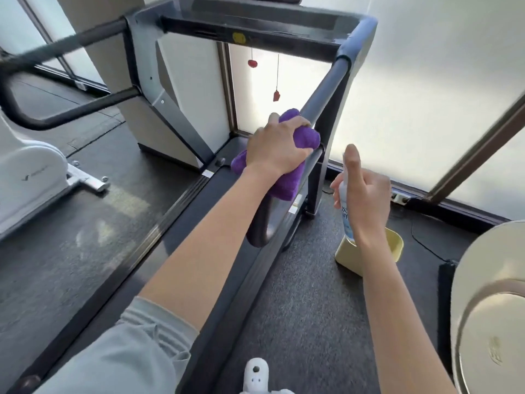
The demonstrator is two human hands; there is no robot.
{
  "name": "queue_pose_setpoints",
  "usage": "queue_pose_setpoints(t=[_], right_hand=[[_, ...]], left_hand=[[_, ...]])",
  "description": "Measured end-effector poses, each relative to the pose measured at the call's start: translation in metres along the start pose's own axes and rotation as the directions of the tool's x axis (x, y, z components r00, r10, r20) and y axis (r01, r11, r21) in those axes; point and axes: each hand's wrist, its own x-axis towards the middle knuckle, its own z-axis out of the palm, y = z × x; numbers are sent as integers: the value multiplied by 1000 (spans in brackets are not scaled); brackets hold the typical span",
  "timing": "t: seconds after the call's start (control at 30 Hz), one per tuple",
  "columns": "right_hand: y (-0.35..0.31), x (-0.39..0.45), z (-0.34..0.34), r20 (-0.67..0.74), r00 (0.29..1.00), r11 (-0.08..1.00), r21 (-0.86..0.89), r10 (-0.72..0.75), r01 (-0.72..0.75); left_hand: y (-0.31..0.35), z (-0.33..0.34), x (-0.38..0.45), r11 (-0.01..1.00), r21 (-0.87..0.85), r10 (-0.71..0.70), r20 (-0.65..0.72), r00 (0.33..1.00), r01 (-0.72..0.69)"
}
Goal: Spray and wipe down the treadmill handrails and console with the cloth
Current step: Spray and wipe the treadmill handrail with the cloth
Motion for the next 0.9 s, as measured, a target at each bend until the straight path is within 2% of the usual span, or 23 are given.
queue_pose_setpoints(t=[0.07, 0.27, 0.47, 0.53, 0.6, 0.67, 0.8, 0.9], right_hand=[[-5, 7, 8, -5, 1000, 999, 32, -12, 12], [-5, 19, 11, 29, 998, 993, 103, -55, 52], [8, 41, 9, 181, 976, 987, 132, -119, 96], [12, 51, 6, 256, 952, 980, 146, -167, 133], [14, 62, -1, 346, 917, 975, 162, -198, 150], [17, 73, -11, 424, 879, 973, 168, -218, 160], [21, 84, -29, 537, 814, 974, 161, -220, 158], [25, 84, -39, 594, 777, 978, 144, -210, 154]], left_hand=[[-4, 3, -3, 1000, -9, 6, -34, 999, -6], [-22, 24, -66, 978, -207, -95, -349, 932, 22], [-23, 50, -109, 949, -274, -267, -441, 857, 154], [-11, 60, -112, 929, -264, -359, -485, 797, 258], [7, 66, -109, 890, -267, -456, -558, 693, 370], [19, 61, -93, 873, -253, -477, -612, 630, 416], [21, 37, -51, 893, -34, -375, -605, 702, 448], [21, 50, -59, 860, -30, -399, -662, 634, 510]])
